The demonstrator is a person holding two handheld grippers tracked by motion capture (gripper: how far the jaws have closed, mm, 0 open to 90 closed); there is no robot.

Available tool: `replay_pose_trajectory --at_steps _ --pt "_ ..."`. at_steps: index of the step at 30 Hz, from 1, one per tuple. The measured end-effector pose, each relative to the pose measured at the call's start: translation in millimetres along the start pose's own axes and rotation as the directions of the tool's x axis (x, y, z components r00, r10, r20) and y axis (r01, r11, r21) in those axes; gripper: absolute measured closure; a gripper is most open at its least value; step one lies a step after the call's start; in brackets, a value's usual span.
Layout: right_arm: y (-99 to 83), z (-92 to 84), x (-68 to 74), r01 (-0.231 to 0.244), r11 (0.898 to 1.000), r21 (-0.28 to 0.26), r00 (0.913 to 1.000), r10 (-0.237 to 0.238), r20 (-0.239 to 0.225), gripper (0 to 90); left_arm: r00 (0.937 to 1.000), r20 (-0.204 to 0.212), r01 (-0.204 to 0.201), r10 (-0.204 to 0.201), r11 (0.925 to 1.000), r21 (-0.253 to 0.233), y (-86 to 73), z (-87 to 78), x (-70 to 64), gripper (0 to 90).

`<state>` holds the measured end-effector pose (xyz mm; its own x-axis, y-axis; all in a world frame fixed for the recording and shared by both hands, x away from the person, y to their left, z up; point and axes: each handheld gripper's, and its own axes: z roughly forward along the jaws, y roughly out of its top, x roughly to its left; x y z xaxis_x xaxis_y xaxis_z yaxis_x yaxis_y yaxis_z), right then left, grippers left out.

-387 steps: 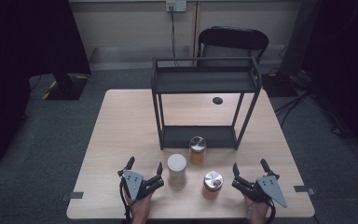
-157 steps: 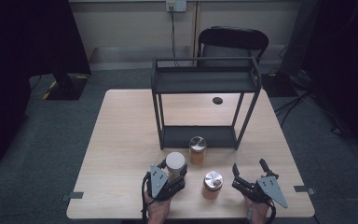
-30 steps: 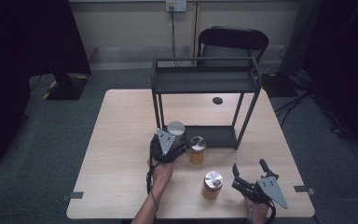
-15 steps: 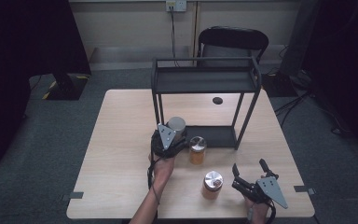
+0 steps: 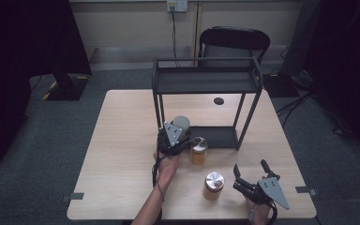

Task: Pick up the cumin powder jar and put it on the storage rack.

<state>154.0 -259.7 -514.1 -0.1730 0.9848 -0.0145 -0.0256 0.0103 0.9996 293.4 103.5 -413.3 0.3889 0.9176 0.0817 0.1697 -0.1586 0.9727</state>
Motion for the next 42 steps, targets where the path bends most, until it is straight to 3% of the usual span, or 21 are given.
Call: replay_pose_trajectory --at_steps 14,34,42 --pt "0.0 0.0 -0.7 0.001 1.0 0.0 1.0 -0.001 -0.006 2.2 0.9997 -0.01 -0.021 0.021 0.9994 0.028 5.9 16.0 -2.4 34.3" --pt "-0.4 -0.1 -1.4 0.001 1.0 -0.002 0.9999 -0.001 -0.012 2.2 0.9986 -0.028 0.047 -0.045 0.9974 0.054 9.8 30.7 -1.3 34.2" --pt "-0.5 -0.1 -1.5 0.001 1.0 -0.003 0.9999 -0.001 -0.012 2.2 0.9981 -0.031 0.055 -0.054 0.9968 0.058 10.3 31.1 -1.2 34.2"
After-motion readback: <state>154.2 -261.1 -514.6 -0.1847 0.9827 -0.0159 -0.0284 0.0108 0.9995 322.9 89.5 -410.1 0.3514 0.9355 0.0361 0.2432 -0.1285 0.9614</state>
